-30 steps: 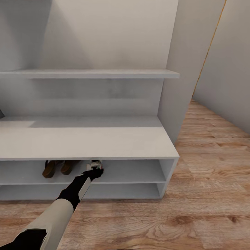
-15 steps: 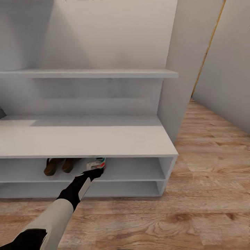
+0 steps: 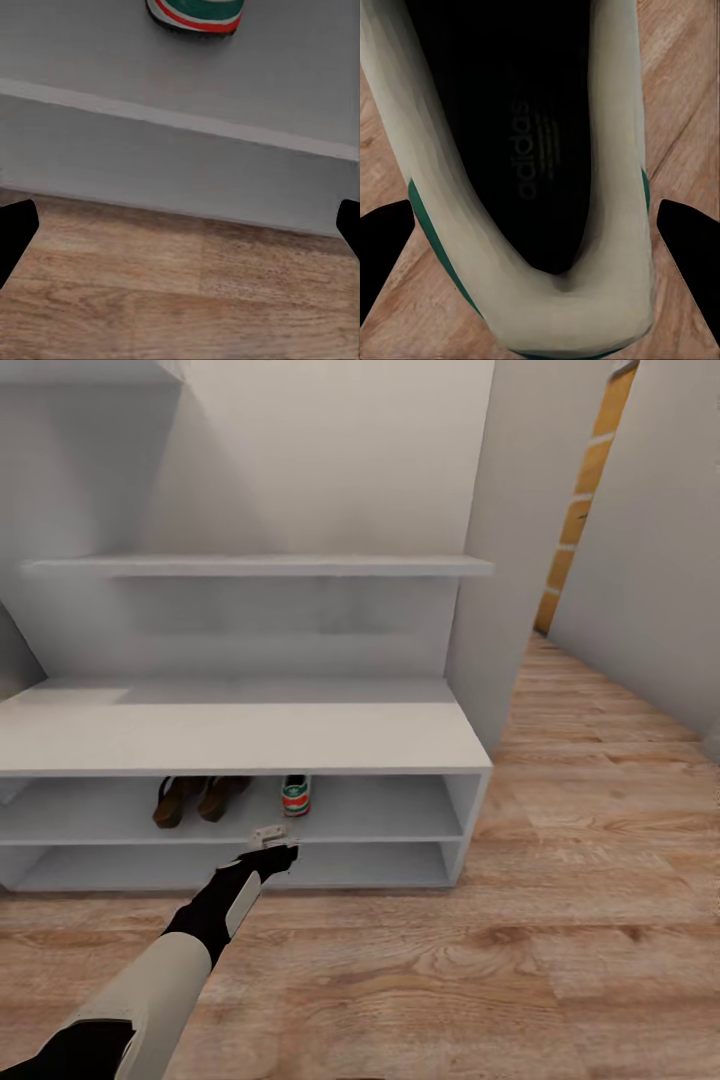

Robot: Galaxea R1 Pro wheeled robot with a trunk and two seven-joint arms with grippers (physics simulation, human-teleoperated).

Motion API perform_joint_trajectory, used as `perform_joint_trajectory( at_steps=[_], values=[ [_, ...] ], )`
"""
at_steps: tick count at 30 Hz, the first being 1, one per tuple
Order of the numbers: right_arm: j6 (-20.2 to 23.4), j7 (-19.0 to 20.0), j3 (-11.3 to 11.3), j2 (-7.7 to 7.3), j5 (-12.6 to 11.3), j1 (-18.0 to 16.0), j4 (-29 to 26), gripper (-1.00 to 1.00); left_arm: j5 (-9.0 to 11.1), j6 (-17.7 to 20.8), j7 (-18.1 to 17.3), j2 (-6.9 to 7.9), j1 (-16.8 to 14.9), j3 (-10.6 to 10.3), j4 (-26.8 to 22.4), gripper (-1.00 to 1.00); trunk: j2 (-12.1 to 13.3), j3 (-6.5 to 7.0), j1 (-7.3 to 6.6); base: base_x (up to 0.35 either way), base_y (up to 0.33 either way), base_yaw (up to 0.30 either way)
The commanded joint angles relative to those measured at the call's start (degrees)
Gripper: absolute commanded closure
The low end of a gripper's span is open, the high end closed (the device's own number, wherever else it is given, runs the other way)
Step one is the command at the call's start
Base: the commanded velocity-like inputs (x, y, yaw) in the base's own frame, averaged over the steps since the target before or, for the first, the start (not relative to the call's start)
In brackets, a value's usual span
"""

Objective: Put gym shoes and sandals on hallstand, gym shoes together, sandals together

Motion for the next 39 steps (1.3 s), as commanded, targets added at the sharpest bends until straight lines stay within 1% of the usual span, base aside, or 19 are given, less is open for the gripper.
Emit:
perform_joint_trajectory(
  at_steps=[1,10,13,15,16,18,19,20,24,32,34,38,39],
  values=[
    [0.3,0.2,-0.4,0.03,0.0,-0.1,0.0,1.00,0.6,0.3,0.2,0.03,0.0,0.2,-0.1,-1.00,0.0,-0.05,-0.05,-0.343,0.000,0.000],
    [0.3,0.0,-0.4,0.04,0.0,-0.1,0.0,1.00,0.5,-0.1,0.2,0.28,0.1,0.3,0.0,-1.00,0.0,-0.05,-0.05,-0.344,0.000,0.000],
    [0.2,-0.1,-0.3,0.09,0.0,-0.1,0.0,1.00,0.4,-2.0,0.2,0.30,0.1,0.3,1.3,-1.00,0.0,-0.05,-0.05,-0.275,0.000,0.000],
    [0.2,0.0,-0.4,0.13,-0.2,-0.1,0.0,1.00,0.3,-5.7,0.2,0.35,0.1,0.3,4.4,-1.00,0.0,-0.05,-0.05,-0.086,0.000,0.000],
    [0.3,-0.1,-0.4,0.14,-0.3,-0.1,-0.1,1.00,0.3,-14.8,0.2,0.39,0.1,0.3,9.9,-1.00,0.0,-0.05,-0.05,-0.012,0.000,0.000],
    [0.3,-0.1,-0.5,0.14,-0.3,-0.1,-0.1,1.00,0.3,-19.7,0.2,0.39,0.1,0.2,12.1,-1.00,0.0,-0.05,-0.05,-0.006,0.000,0.000],
    [0.3,-0.1,-0.5,0.14,-0.3,-0.1,-0.1,1.00,0.3,-20.5,0.2,0.39,0.1,0.2,12.6,-1.00,0.0,-0.05,-0.05,-0.004,0.000,0.000],
    [0.3,-0.1,-0.5,0.14,-0.3,-0.1,-0.1,1.00,0.3,-22.8,0.1,0.39,0.1,0.2,15.0,-1.00,0.0,-0.05,-0.05,-0.010,0.023,0.000],
    [0.3,-0.1,-0.5,0.14,-0.3,-0.1,-0.1,1.00,0.3,-23.5,0.1,0.39,0.1,0.2,15.9,-1.00,0.0,-0.05,-0.05,-0.114,0.159,0.000],
    [0.3,-0.1,-0.5,0.14,-0.4,-0.1,-0.1,1.00,0.4,-23.6,0.0,0.39,0.1,0.1,16.1,-1.00,0.0,-0.05,-0.05,-0.220,0.239,0.000],
    [0.3,-0.1,-0.5,0.14,-0.4,-0.1,-0.1,1.00,0.4,-23.6,-0.5,0.39,0.1,0.1,16.1,-1.00,0.0,-0.05,-0.05,-0.235,0.247,0.000],
    [0.3,-0.1,-0.4,0.14,-0.4,-0.1,-0.1,1.00,0.5,-23.6,-3.3,0.45,0.1,0.2,16.1,-1.00,0.0,-0.05,-0.05,-0.224,0.252,0.000],
    [0.3,-0.1,-0.4,0.14,-0.4,-0.1,-0.1,1.00,0.5,-23.6,-3.6,0.49,0.1,0.2,16.1,-1.00,0.0,-0.05,-0.05,-0.217,0.254,0.000]
  ],
)
